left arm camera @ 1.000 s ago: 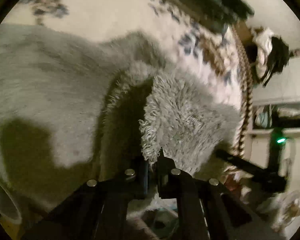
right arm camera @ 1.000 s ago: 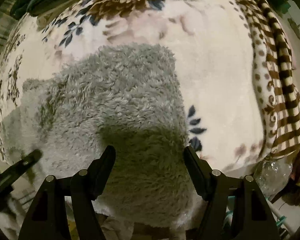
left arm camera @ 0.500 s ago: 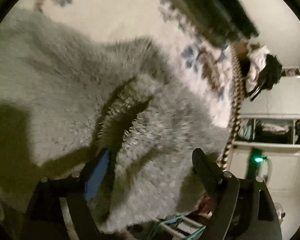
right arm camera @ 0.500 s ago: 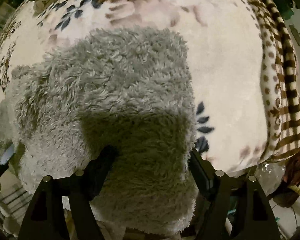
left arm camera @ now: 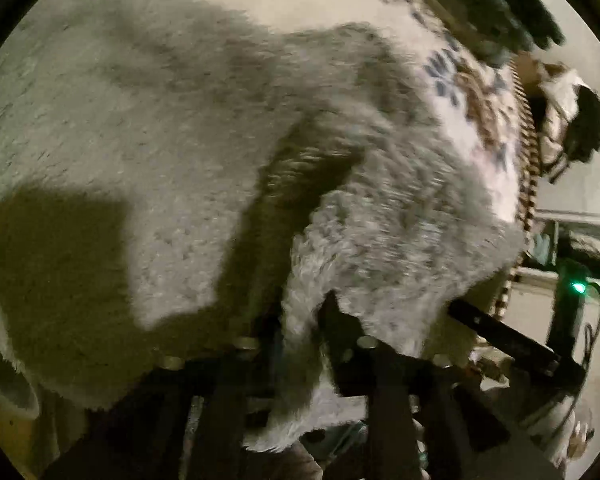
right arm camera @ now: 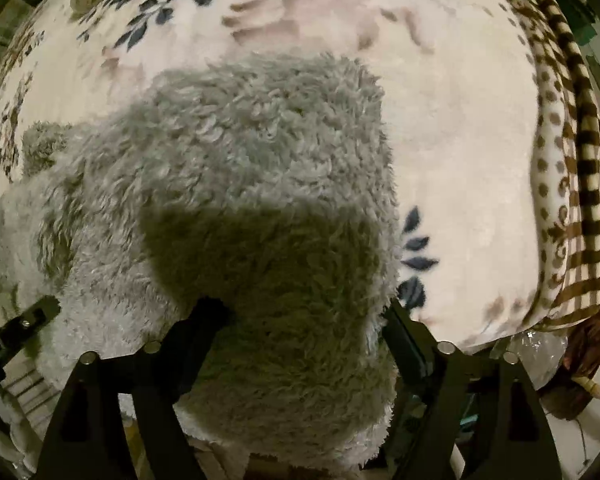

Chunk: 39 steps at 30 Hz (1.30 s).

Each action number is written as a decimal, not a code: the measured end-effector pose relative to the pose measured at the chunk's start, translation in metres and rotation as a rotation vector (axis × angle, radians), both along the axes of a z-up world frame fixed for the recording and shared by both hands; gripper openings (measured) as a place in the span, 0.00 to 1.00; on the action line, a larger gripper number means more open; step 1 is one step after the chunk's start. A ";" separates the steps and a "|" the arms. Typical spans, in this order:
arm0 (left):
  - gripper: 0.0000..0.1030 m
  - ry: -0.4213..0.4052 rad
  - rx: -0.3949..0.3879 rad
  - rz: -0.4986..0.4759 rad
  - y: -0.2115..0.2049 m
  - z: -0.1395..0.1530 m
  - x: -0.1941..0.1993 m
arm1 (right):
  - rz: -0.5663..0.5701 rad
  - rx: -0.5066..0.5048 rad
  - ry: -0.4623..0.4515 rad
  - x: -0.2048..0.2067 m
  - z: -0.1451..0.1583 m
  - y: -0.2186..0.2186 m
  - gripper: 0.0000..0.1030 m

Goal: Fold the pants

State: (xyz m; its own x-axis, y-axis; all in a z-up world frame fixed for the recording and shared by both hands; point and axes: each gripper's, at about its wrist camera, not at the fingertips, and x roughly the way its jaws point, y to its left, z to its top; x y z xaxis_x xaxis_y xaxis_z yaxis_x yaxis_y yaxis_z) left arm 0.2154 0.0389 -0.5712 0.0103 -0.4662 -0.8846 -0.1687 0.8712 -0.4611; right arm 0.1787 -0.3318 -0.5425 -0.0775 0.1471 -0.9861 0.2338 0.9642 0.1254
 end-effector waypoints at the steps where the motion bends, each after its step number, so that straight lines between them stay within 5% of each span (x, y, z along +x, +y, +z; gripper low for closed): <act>1: 0.46 -0.010 0.017 0.017 -0.001 0.003 0.002 | -0.001 -0.005 -0.004 0.002 0.003 0.001 0.86; 2: 0.70 -0.036 0.040 0.030 0.001 0.009 0.002 | -0.004 -0.010 -0.012 0.004 0.006 0.002 0.87; 4: 0.90 -0.108 0.072 0.070 0.014 0.026 -0.003 | -0.013 -0.046 -0.055 0.005 0.017 0.007 0.91; 9: 0.92 -0.179 0.051 0.258 0.071 0.052 -0.024 | -0.041 -0.004 -0.055 -0.002 0.034 0.030 0.91; 15: 0.92 -0.190 -0.018 0.715 0.188 0.038 -0.068 | 0.011 0.007 -0.059 0.006 0.045 0.072 0.91; 19: 0.91 -0.191 -0.015 0.863 0.230 0.012 -0.075 | 0.019 -0.006 -0.059 0.015 0.041 0.097 0.91; 26: 0.90 -0.176 -0.036 0.958 0.259 -0.033 -0.060 | 0.068 -0.034 0.005 0.025 0.011 0.127 0.91; 30: 0.71 -0.205 -0.082 0.932 0.264 -0.043 -0.051 | 0.109 -0.066 0.012 0.031 0.007 0.146 0.91; 32: 0.27 -0.254 -0.083 0.893 0.265 -0.036 -0.051 | 0.107 -0.065 0.016 0.034 0.003 0.157 0.91; 39: 0.15 -0.355 0.001 0.829 0.249 0.008 -0.063 | 0.109 -0.062 0.017 0.051 -0.007 0.212 0.91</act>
State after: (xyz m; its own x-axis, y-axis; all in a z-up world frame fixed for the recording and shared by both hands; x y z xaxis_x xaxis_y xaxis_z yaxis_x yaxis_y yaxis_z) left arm 0.1522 0.2882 -0.5635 0.6154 -0.1871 -0.7657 -0.5908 0.5335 -0.6052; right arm 0.2295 -0.1201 -0.5496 -0.1064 0.0758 -0.9914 0.1285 0.9898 0.0618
